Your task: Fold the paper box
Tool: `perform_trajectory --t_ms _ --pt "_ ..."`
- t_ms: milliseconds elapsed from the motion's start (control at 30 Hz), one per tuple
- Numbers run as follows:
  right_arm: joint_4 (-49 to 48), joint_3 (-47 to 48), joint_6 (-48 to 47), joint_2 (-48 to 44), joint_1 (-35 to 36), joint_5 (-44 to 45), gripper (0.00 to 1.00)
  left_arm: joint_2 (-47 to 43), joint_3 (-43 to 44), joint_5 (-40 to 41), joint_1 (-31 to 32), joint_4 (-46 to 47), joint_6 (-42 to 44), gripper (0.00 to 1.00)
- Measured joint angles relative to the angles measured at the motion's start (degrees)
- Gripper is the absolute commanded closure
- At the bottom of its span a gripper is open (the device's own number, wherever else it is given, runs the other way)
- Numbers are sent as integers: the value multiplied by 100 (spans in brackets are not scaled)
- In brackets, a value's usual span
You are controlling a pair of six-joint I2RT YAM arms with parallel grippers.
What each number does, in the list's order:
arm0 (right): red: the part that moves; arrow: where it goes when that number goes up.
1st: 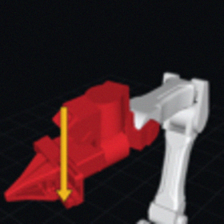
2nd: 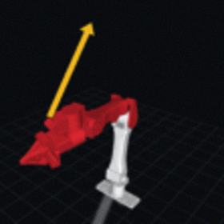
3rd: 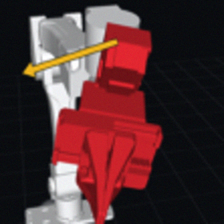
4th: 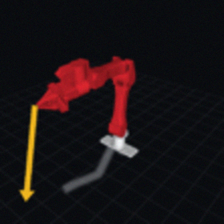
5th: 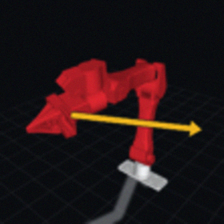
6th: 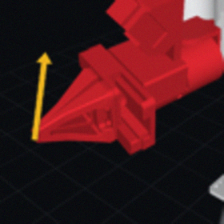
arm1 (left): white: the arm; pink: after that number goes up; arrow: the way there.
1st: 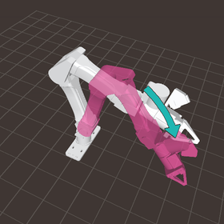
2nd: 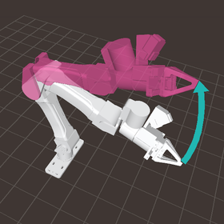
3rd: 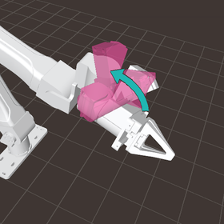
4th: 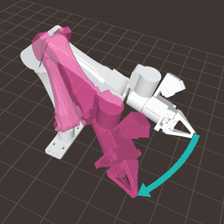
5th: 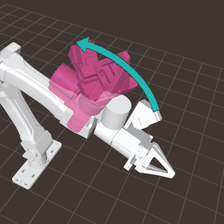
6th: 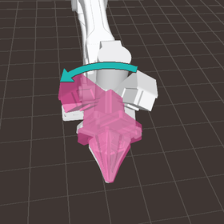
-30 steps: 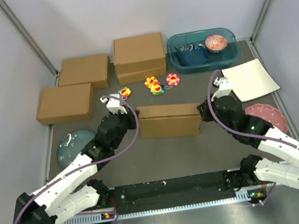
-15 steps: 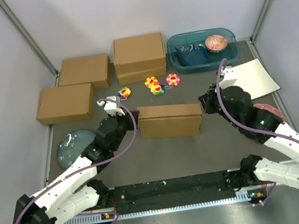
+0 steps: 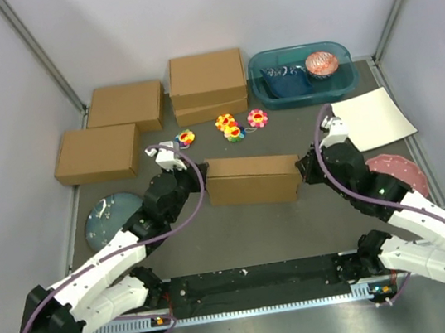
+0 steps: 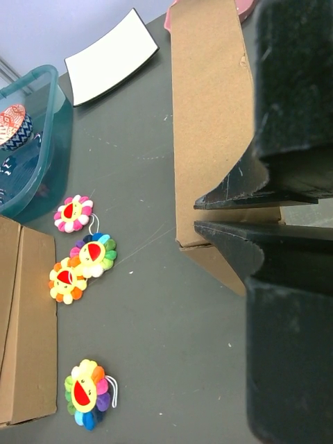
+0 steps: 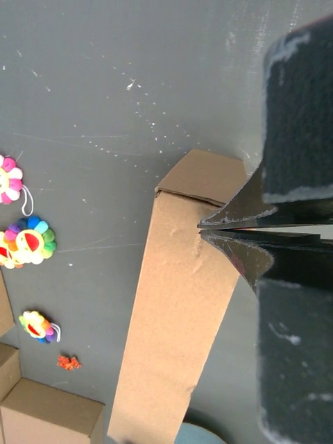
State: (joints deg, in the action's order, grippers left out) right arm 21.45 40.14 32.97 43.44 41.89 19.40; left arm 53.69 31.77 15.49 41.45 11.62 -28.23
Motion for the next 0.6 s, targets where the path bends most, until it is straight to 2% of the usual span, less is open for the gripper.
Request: perform_trajectory --t_ms 167,267,333,433,600 --pt "74 442 -83 79 0 -157 100 57 7 -4 -7 52 -26 82" --pt "-96 518 -81 251 0 -313 100 52 7 -4 -11 61 -61 75" --pt "-146 496 -57 413 0 -385 100 13 7 -9 -9 46 -92 62" --pt "-269 256 11 660 0 -455 100 -140 7 46 -2 -63 -133 55" --pt "-568 146 116 708 -2 -466 100 -306 249 146 -2 -581 -42 53"
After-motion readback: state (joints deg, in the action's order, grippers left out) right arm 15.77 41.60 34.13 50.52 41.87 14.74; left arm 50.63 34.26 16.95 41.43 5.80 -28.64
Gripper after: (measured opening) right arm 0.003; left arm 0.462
